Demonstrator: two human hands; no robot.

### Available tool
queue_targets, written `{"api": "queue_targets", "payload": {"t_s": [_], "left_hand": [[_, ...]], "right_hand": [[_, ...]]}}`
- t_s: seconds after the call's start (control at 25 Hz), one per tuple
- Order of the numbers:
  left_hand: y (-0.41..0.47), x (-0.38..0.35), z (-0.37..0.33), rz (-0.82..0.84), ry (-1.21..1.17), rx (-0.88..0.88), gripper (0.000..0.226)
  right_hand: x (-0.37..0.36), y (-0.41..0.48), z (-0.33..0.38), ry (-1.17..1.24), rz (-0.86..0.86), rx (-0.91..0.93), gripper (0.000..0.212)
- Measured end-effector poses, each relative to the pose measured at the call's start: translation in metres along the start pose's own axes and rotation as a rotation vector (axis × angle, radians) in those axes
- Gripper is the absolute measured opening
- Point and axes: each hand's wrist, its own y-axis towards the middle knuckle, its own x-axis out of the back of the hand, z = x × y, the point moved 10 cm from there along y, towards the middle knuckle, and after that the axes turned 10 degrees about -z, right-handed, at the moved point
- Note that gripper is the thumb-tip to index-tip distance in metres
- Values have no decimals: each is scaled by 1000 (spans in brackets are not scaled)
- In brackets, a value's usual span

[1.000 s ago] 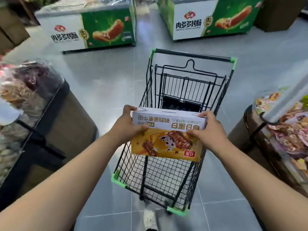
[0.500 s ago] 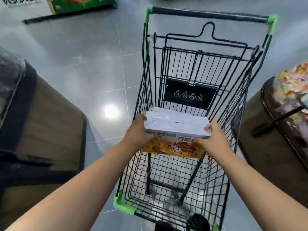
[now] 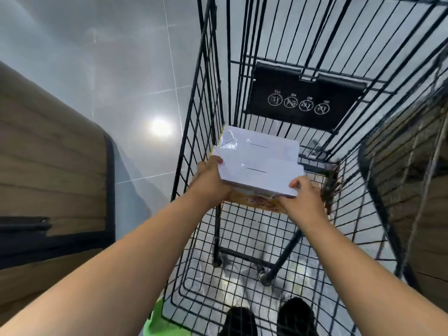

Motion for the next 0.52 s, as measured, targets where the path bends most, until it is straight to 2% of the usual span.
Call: {"api": "queue_targets", "payload": {"t_s": [0.16, 0.32, 0.52], "left_hand": [[23, -28, 17, -6, 49, 15, 76], [33, -48, 21, -21, 52, -41, 70], [34, -59, 19, 11, 110, -50, 85]], "right_hand": [[-24, 17, -12, 6, -30, 1, 35], [-37, 28, -23, -16, -24, 0, 32], [-46, 33, -33, -42, 59, -41, 33]]}}
